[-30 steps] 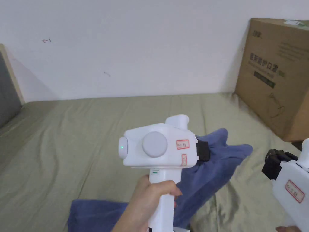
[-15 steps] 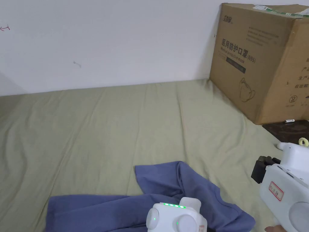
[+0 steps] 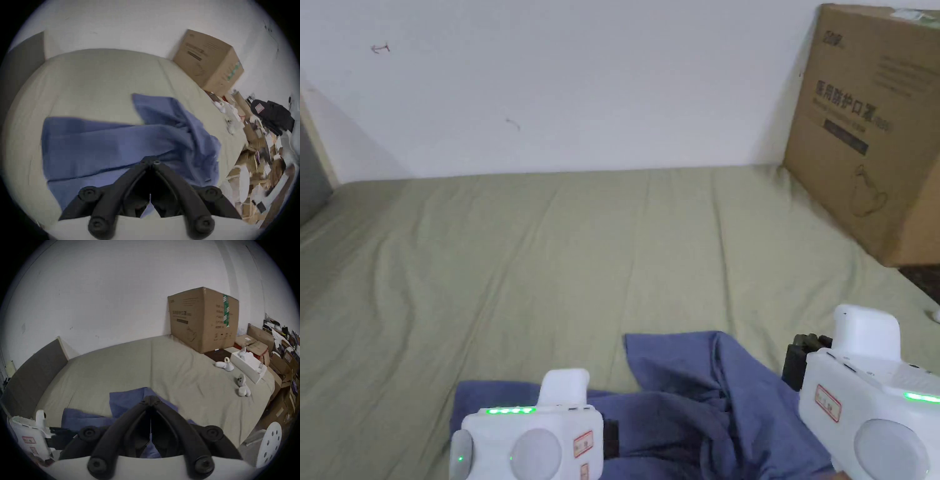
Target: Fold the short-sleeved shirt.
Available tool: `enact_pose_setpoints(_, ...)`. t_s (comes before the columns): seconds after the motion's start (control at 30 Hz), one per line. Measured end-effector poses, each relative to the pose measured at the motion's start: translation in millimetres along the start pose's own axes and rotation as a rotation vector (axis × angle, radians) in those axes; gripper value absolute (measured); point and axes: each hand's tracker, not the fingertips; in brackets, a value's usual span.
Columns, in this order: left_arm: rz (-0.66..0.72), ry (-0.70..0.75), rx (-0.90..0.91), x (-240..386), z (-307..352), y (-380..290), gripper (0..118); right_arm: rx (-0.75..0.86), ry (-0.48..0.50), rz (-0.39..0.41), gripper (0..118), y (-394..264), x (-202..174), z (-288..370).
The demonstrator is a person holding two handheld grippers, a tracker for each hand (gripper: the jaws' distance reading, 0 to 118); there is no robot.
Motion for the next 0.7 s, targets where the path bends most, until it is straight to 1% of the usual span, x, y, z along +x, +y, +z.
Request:
enact_pose_setpoints(0.03,0.038,0.041,0.001,-13,2,-3,0,-0.006,0.009,-0.005,0,-3,-5,-5)
enact_pose_setpoints(0.1,0.059,0.106,0.002,-41,5,-4,0,-0.041,0.044,-0.009,0,-8,-16,-15)
enact_pose_setpoints(0.13,0.081,0.131,0.018,-52,8,0,0,-0.045,0.053,0.003,0,-9,-21,-19)
enact_pose_setpoints(0.17,0.109,0.147,0.038,-66,11,6,14,-0.049,0.063,0.023,0,-11,-27,-23)
enact_pose_setpoints(0.23,0.152,0.182,0.036,-89,14,28,57,-0.071,0.079,0.064,0,-12,-37,-33)
enact_pose_setpoints(0.27,0.146,0.213,0.047,-98,14,38,69,-0.074,0.081,0.071,0,-13,-40,-37)
enact_pose_setpoints(0.3,0.141,0.24,0.072,-109,11,50,74,-0.079,0.085,0.071,0,-14,-43,-42)
enact_pose_setpoints(0.33,0.142,0.248,0.081,-119,6,61,74,-0.086,0.091,0.07,0,-15,-44,-46)
enact_pose_setpoints(0.37,0.155,0.253,0.08,-131,-2,73,86,-0.096,0.097,0.067,0,-16,-45,-50)
enact_pose_setpoints(0.4,0.189,0.286,0.059,-143,-11,84,87,-0.105,0.098,0.065,0,-17,-45,-55)
enact_pose_setpoints(0.53,0.245,0.289,-0.022,-180,-57,105,85,-0.144,0.089,0.074,0,-25,-46,-71)
enact_pose_setpoints(0.57,0.258,0.295,-0.063,-185,-70,104,74,-0.158,0.086,0.077,0,-27,-45,-75)
enact_pose_setpoints(0.6,0.256,0.299,-0.103,-187,-82,100,50,-0.167,0.08,0.08,0,-29,-44,-79)
enact_pose_setpoints(0.63,0.223,0.313,-0.139,-188,-94,95,13,-0.175,0.075,0.082,0,-31,-42,-82)
enact_pose_setpoints(0.67,0.187,0.346,-0.172,-185,-100,87,2,-0.187,0.071,0.084,0,-32,-40,-86)
enact_pose_setpoints(0.7,0.167,0.337,-0.098,-177,-94,84,2,-0.196,0.066,0.087,0,-32,-38,-89)
